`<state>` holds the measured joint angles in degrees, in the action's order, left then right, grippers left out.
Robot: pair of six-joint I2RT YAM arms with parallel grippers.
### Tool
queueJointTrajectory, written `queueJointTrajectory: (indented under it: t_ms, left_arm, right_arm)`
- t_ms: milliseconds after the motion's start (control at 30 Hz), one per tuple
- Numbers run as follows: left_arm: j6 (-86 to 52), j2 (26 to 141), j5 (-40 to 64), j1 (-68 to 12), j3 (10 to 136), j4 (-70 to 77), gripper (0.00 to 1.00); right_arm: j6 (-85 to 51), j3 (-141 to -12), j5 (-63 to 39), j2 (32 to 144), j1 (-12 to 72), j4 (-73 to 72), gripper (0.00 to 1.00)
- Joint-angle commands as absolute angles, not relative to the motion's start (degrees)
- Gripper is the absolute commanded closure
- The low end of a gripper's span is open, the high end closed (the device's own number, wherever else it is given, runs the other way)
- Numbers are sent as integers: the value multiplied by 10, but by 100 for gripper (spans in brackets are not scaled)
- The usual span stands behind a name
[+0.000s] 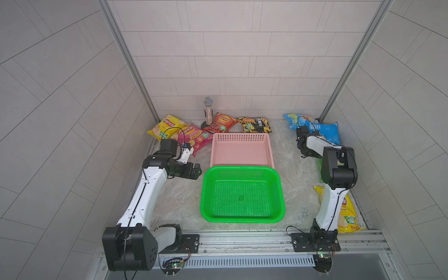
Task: Put the potato chips into the basket
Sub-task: Pick up the potato chip from the center of the board.
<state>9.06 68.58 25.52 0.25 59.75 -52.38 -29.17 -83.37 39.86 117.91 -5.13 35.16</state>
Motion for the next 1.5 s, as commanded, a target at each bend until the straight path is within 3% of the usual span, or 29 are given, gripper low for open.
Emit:
queueJointTrajectory:
  t_ms: [0, 133, 300, 400, 533, 867, 1467]
  left_arm:
    - [98, 683, 262, 5, 606, -534, 1]
    - [98, 680, 265, 5, 607, -535, 1]
    - [98, 682, 268, 5, 606, -534, 0]
    - [98, 680, 268, 5, 606, -535, 1]
    - [98, 680, 269, 5, 606, -535, 0]
    - [98, 682, 275, 4, 606, -534, 0]
    - [101, 686, 274, 5, 603, -531, 0]
  right_arm:
    - [-304, -859, 404, 1194, -57, 385, 46]
    - [-307, -867, 403, 1199, -59, 395, 63]
    - [-305, -861, 402, 1194, -59, 389, 73]
    - [-306, -857, 402, 1191, -59, 388, 93]
    - [-304, -846, 404, 1181, -59, 378, 100]
    - [-305, -783, 408, 1068, -26, 359, 100]
    - [-229, -661, 195, 683, -1, 320, 100]
